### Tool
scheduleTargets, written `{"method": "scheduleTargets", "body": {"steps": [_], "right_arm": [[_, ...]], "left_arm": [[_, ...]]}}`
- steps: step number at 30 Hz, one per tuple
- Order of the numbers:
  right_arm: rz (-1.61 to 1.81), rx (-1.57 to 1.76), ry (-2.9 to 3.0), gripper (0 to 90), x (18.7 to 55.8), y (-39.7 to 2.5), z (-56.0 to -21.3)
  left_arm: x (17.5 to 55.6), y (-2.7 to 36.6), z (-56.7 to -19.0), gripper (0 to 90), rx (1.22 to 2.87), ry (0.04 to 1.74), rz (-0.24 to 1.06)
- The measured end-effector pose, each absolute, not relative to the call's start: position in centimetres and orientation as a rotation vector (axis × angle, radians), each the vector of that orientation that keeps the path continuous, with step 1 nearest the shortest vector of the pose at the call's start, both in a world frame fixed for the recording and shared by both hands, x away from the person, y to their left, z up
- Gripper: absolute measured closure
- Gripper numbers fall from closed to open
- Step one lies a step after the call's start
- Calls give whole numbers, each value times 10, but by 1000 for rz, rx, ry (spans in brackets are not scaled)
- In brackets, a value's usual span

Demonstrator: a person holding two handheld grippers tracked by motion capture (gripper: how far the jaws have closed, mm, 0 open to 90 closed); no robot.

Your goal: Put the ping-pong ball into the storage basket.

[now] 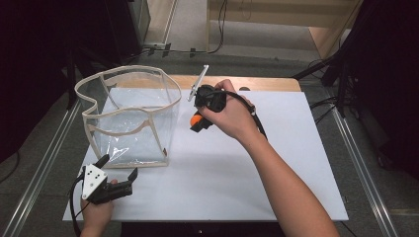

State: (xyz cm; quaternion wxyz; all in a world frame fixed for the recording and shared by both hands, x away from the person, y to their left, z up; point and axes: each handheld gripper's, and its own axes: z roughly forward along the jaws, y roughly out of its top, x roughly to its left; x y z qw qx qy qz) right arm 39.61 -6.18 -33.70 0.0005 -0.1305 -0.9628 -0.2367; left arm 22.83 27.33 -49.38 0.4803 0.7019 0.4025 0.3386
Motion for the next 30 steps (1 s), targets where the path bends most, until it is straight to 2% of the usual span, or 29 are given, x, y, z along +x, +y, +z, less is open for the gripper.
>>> {"method": "scheduleTargets", "body": {"steps": [30], "right_arm": [[-737,-376,-3042,477,408,-48,-307]], "left_arm": [[228,273,-494,0,1706,982,823]]}}
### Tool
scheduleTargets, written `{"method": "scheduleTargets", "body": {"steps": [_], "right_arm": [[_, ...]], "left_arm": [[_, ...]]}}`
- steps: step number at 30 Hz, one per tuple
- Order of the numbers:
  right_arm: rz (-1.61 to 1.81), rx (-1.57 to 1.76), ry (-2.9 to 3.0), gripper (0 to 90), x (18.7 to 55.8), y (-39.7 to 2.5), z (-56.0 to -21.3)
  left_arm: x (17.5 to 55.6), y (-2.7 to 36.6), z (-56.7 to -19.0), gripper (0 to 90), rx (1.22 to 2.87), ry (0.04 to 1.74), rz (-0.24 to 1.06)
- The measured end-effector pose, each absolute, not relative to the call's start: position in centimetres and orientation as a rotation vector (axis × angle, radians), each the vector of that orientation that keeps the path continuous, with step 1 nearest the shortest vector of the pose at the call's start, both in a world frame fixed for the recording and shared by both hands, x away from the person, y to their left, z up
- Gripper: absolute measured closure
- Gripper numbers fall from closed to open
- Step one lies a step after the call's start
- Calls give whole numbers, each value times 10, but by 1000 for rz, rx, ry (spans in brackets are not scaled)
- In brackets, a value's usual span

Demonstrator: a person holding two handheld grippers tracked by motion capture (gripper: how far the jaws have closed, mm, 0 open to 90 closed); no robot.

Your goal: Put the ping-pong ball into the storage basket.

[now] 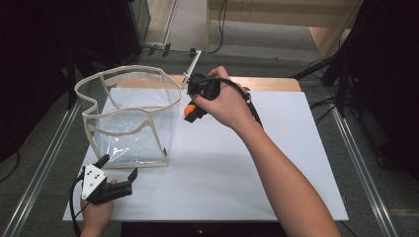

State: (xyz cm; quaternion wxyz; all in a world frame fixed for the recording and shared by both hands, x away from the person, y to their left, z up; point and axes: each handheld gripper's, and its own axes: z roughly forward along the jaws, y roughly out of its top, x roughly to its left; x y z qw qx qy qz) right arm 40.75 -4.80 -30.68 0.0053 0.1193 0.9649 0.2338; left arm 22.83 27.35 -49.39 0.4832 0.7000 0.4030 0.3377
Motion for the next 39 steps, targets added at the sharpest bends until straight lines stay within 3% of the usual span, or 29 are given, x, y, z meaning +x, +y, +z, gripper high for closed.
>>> {"method": "scheduleTargets", "body": {"steps": [39], "right_arm": [[699,355,3034,477,425,-28,-284]], "left_arm": [[228,274,-494,0,1706,979,823]]}}
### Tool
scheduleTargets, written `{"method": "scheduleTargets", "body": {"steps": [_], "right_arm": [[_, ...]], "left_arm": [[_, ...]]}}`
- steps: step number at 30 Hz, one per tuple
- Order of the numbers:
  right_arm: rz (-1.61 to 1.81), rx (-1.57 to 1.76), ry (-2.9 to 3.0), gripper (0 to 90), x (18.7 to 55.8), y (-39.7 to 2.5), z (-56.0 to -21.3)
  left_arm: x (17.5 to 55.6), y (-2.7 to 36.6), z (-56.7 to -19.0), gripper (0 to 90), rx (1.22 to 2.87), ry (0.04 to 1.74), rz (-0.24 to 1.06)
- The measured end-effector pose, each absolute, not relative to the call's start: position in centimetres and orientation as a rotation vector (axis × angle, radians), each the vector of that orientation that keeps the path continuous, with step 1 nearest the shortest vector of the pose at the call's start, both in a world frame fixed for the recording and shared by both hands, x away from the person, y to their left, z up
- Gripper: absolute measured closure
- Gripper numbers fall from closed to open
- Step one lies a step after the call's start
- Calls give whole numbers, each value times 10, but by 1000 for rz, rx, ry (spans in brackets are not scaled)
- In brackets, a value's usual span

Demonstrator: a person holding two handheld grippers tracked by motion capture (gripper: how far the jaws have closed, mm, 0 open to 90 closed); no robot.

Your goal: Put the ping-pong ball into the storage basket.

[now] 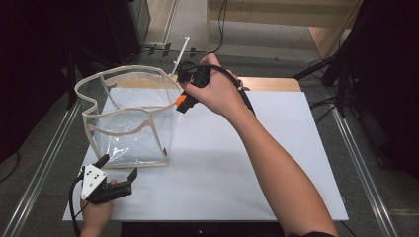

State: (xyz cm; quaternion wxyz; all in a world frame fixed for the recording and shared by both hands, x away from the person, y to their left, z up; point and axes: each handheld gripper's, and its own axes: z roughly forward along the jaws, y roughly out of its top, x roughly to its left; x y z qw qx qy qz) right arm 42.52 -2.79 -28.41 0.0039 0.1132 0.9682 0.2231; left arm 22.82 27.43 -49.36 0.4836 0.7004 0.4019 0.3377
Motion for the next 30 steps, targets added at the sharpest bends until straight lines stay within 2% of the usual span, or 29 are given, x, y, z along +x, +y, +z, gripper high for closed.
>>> {"method": "scheduleTargets", "body": {"steps": [30], "right_arm": [[681,356,3026,477,437,-12,-271]], "left_arm": [[228,275,-493,0,1707,979,821]]}}
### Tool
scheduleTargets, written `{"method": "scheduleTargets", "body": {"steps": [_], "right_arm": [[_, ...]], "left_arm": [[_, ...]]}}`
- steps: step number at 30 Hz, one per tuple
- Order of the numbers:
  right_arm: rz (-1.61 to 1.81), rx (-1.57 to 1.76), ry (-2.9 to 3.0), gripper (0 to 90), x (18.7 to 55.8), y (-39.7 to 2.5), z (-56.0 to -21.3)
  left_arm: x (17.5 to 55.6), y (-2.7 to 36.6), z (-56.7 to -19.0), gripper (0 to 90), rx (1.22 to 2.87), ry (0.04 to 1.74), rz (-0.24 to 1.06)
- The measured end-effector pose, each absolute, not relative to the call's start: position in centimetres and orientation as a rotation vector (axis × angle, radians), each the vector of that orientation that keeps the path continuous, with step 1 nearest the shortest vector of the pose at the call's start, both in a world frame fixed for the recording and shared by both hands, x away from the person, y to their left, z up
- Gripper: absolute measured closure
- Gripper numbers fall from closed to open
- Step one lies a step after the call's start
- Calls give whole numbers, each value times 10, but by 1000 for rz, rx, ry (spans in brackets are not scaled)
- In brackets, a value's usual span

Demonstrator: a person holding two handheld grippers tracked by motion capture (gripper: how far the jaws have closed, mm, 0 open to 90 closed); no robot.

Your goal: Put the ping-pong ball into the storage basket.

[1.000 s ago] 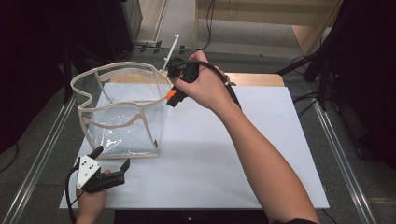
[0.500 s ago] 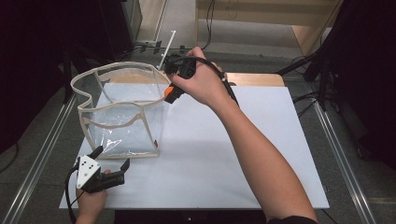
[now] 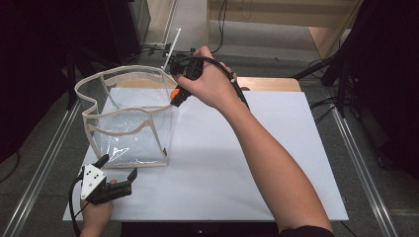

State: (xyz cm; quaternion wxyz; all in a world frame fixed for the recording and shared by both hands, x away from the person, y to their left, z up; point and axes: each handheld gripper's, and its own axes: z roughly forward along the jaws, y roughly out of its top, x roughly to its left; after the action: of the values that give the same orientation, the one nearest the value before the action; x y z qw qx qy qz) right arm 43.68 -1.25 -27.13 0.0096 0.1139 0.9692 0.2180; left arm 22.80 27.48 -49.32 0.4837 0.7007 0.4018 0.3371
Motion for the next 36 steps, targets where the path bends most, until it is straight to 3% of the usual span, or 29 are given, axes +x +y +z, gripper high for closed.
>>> {"method": "scheduleTargets", "body": {"steps": [36], "right_arm": [[644,426,3004,477,451,7,-270]], "left_arm": [[228,275,-493,0,1702,981,816]]}}
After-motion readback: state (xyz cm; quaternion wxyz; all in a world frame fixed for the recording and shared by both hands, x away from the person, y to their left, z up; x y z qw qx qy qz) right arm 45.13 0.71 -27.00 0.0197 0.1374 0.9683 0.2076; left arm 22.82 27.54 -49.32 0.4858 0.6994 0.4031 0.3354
